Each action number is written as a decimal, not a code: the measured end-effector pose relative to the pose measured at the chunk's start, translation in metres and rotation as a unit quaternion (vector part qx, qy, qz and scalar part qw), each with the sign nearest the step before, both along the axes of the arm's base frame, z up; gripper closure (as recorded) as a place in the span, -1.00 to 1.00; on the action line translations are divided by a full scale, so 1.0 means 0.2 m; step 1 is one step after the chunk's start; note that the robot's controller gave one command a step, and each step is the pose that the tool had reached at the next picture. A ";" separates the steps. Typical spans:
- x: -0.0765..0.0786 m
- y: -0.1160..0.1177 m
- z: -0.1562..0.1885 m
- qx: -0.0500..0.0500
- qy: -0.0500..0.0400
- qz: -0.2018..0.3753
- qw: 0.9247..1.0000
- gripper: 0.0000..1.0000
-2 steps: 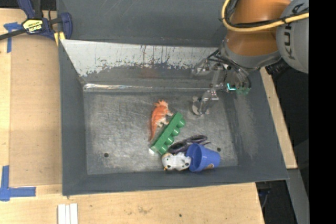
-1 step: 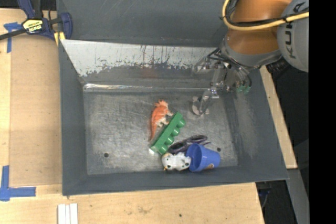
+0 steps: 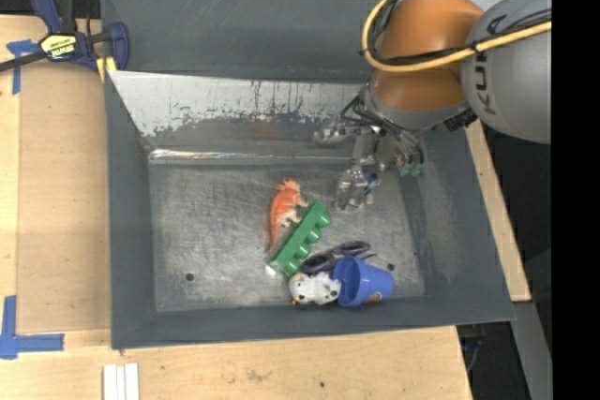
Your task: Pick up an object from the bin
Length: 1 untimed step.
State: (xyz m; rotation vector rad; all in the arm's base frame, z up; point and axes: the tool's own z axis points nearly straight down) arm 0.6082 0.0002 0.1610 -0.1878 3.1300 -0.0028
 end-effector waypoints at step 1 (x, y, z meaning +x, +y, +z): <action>-0.04 0.21 -0.36 -0.001 0.000 0.122 0.993 -1.00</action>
Offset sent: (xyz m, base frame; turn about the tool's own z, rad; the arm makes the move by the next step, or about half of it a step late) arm 0.0082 0.0551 -0.0509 -0.3380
